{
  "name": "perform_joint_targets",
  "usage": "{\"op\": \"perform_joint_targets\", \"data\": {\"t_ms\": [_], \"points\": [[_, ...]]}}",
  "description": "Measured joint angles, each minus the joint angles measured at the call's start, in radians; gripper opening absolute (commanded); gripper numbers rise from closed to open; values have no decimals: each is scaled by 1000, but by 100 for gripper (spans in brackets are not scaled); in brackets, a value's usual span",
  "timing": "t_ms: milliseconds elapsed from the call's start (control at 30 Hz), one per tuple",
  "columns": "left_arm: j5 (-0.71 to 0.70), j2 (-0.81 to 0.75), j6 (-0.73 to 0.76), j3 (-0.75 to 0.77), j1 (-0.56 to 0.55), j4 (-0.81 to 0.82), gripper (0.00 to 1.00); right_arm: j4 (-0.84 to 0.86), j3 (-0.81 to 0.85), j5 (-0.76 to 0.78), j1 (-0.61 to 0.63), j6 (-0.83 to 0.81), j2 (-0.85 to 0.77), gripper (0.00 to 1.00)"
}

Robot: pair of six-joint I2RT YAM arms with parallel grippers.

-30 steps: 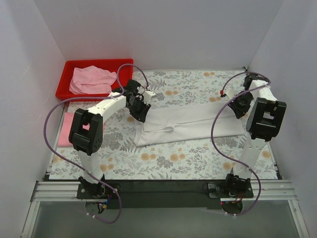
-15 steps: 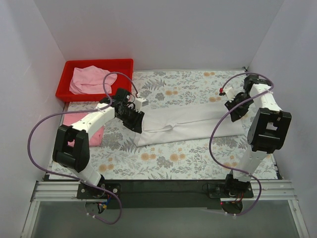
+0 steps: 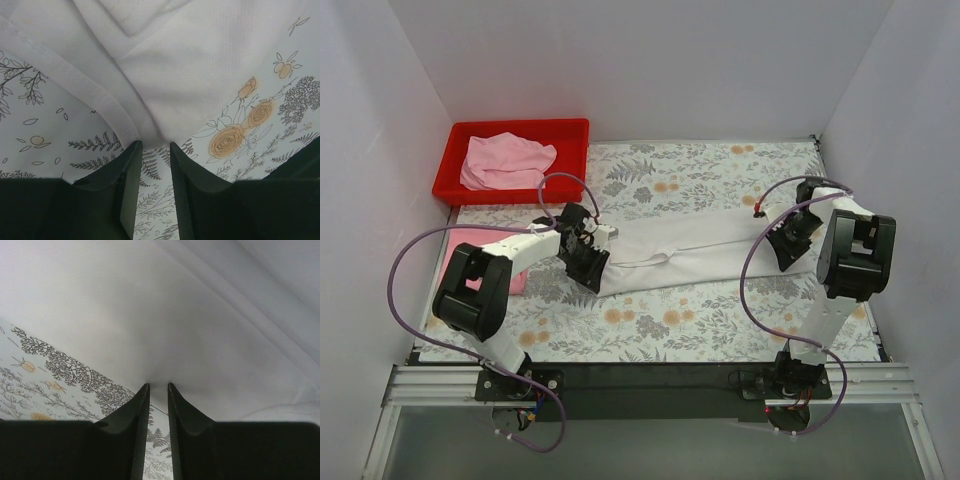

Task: Fold and stack the t-shirts
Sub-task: Fold the tshirt

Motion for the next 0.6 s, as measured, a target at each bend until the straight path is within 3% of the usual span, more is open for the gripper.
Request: {"op": "perform_joint_targets", "data": {"t_ms": [233, 333, 600], "points": [[-17, -21, -4, 2, 2, 6, 30, 1, 5, -11, 8, 29, -19, 27], [14, -68, -22, 25, 6, 2, 32, -8, 53, -73, 36, 73, -70, 32], [142, -98, -175, 130, 9, 103, 39, 53, 226, -346, 315, 331, -180, 37]]}}
